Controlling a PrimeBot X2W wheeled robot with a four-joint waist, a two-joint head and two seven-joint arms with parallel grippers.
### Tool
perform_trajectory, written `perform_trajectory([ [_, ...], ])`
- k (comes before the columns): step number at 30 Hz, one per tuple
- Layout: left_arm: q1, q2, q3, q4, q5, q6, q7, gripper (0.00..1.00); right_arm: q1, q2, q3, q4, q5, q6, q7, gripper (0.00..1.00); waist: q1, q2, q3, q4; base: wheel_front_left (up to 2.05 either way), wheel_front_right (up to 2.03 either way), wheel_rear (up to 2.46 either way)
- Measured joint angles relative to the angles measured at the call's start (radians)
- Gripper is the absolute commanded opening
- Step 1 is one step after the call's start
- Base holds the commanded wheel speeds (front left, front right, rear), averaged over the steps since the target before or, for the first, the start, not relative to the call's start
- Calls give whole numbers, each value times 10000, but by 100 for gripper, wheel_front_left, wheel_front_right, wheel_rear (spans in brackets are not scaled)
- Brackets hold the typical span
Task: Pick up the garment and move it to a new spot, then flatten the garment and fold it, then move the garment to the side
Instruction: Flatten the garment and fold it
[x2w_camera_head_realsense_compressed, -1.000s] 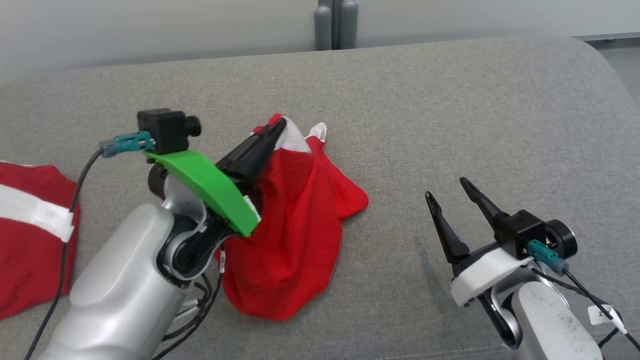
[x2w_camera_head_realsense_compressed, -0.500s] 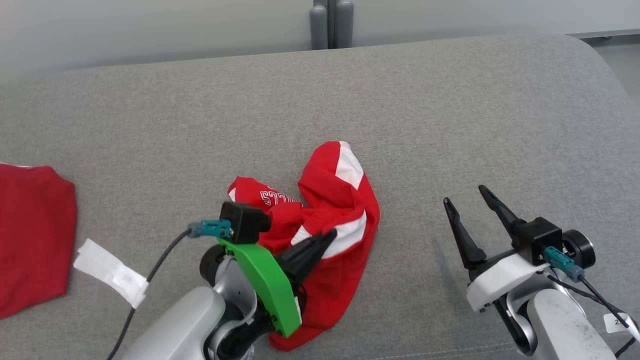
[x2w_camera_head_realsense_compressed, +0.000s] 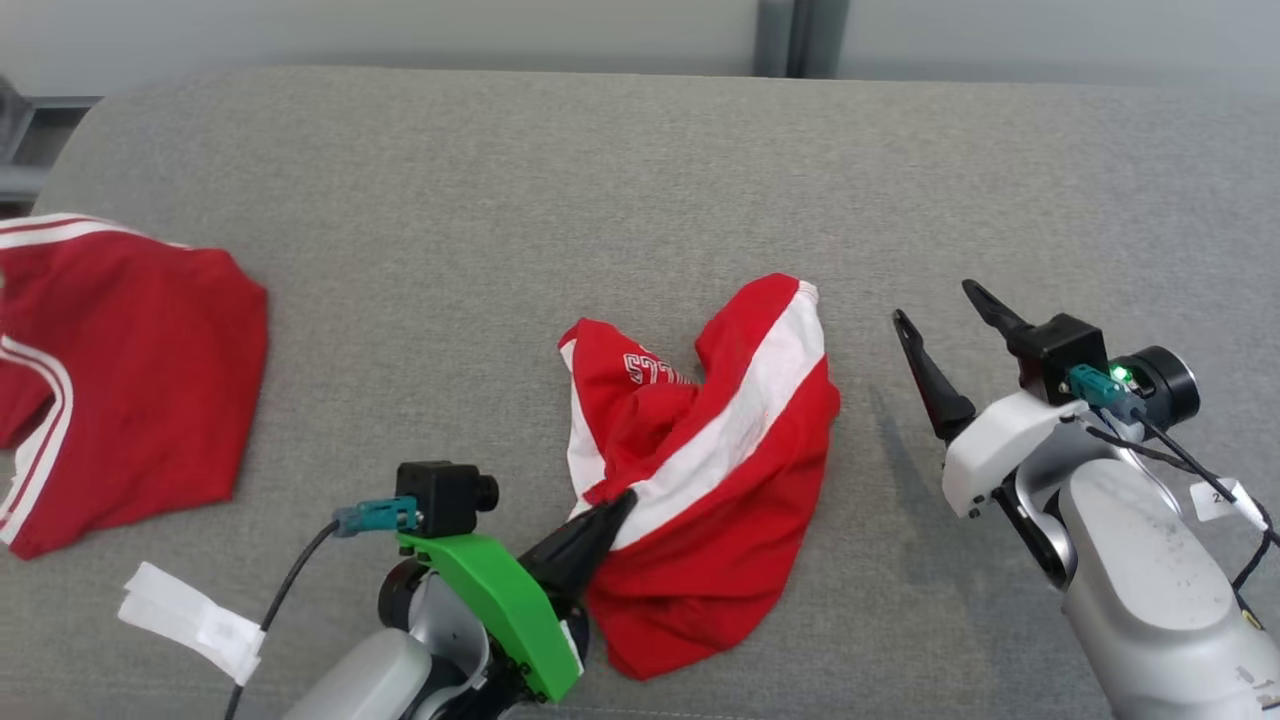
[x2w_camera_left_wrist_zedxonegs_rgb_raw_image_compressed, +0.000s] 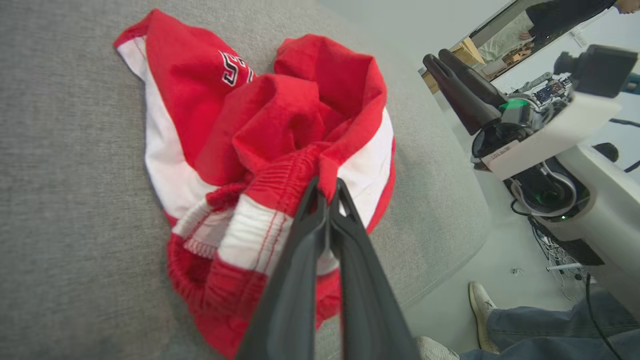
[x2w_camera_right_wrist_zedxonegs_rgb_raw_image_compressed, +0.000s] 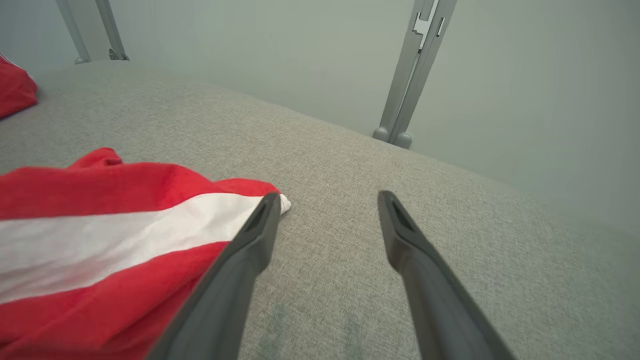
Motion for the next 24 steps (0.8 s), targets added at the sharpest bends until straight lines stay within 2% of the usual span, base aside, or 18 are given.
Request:
perform_trajectory([
  [8, 178, 621, 391, 290, 29, 209, -205, 0, -500, -176, 44, 1237, 138, 2, 485, 100, 0, 0, 212, 1042, 0, 0, 0],
  [13, 176, 548, 355, 293, 27, 194, -201, 0, -526, -127, 19, 1651, 370, 46, 491, 100, 0, 0, 318, 1708, 0, 0, 0],
  [17, 174, 520, 389, 293, 25, 159, -255, 0, -846, 263, 134, 1866, 483, 90, 481, 100, 0, 0, 414, 2174, 0, 0, 0],
  [24, 165, 479, 399, 272, 12, 61, -297, 0, -1376, 382, 412, 2353, 554, 92, 477, 100, 0, 0, 691, 2531, 0, 0, 0],
])
